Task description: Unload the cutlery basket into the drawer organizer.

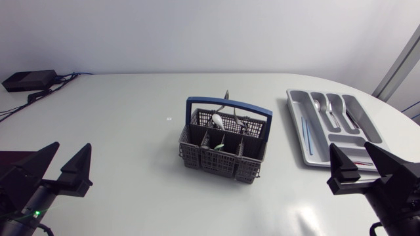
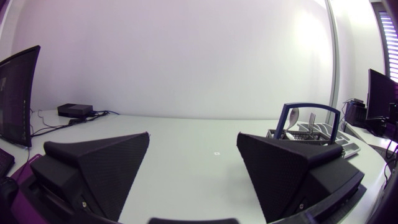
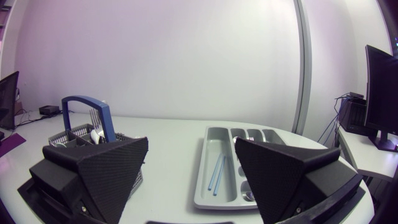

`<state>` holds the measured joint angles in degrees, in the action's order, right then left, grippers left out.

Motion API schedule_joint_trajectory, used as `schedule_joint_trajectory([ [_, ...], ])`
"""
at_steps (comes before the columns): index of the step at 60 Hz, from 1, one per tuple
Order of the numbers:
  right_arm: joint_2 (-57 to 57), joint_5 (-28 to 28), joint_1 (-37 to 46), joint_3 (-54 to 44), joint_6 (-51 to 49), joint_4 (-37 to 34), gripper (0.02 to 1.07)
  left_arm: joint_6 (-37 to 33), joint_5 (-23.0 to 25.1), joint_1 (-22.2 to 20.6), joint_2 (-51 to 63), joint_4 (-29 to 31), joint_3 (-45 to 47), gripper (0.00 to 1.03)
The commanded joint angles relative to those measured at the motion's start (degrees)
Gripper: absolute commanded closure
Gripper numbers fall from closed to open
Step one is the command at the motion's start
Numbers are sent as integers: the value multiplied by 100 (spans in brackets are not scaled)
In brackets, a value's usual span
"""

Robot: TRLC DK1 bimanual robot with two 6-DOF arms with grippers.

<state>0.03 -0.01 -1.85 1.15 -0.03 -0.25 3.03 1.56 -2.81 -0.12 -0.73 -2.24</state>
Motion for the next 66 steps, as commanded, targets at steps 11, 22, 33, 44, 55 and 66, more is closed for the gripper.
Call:
schedule_joint_trajectory([
  [11, -30, -16, -26, -115, -41, -36, 6, -4, -7, 35, -67, 29, 119, 4],
  [22, -30, 1, -61, -36, -41, -10, 6, 5, -7, 52, 30, 12, -277, 4],
  [33, 304, 10, -79, 290, -41, 95, 7, 128, -7, -176, 1533, -41, -1358, 4],
  [44, 1236, 80, -79, 755, -41, 280, 7, 260, -455, -941, 2965, 398, -2360, 6],
  [55, 2440, 238, -44, 1423, -23, -10, 7, -804, -1765, -2356, 4872, 1690, -3837, 6],
  [66, 3424, 274, -9, 2100, -93, -1047, 7, -1507, -1756, -2989, 6024, 2350, -4759, 7],
])
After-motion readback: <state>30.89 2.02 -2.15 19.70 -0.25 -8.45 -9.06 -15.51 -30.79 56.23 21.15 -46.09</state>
